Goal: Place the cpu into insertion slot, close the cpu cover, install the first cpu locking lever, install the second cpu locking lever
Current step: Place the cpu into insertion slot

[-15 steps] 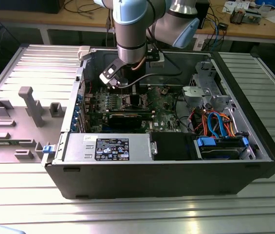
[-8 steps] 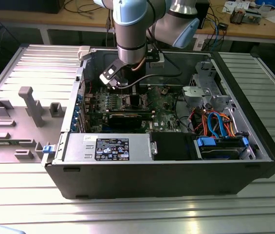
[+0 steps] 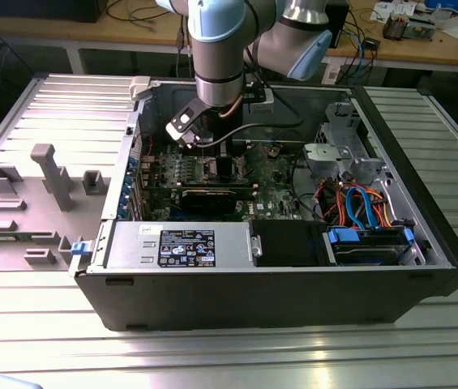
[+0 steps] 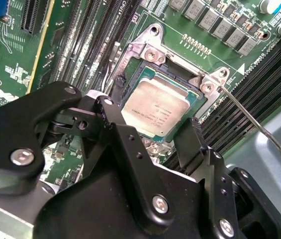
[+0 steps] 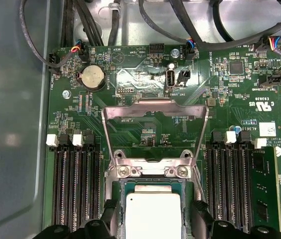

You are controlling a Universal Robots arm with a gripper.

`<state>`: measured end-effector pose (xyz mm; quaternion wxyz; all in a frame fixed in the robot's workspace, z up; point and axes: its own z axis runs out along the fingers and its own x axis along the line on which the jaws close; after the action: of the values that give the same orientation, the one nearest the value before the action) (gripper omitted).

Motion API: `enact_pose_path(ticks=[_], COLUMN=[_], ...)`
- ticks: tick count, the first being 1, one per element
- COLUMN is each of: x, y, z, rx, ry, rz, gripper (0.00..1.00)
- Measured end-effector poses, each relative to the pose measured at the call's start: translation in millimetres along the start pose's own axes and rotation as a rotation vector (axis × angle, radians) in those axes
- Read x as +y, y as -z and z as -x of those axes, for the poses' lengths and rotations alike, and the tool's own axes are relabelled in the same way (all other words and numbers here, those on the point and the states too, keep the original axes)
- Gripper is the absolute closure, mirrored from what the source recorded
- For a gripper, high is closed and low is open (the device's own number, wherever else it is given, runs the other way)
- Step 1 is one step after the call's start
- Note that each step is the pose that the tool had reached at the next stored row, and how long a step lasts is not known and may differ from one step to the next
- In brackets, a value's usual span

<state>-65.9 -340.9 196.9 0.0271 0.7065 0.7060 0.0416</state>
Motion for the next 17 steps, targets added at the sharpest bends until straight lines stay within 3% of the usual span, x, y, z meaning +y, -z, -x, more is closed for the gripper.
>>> enact_pose_path(ticks=[8,12,15,17], x=[0.1,1.2,2.9,3.8], y=[0.9,9.0,16.4,20.1], z=[0.0,-0.2,-0.3,-0.4], rx=[0.0001,0.0009,0.0008,0.0008], ry=[0.0,0.0,0.0,0.0], rz=[-0.0001,-0.0043,-0.012,-0.0167], gripper=[0.32,0.32,0.33,0.47])
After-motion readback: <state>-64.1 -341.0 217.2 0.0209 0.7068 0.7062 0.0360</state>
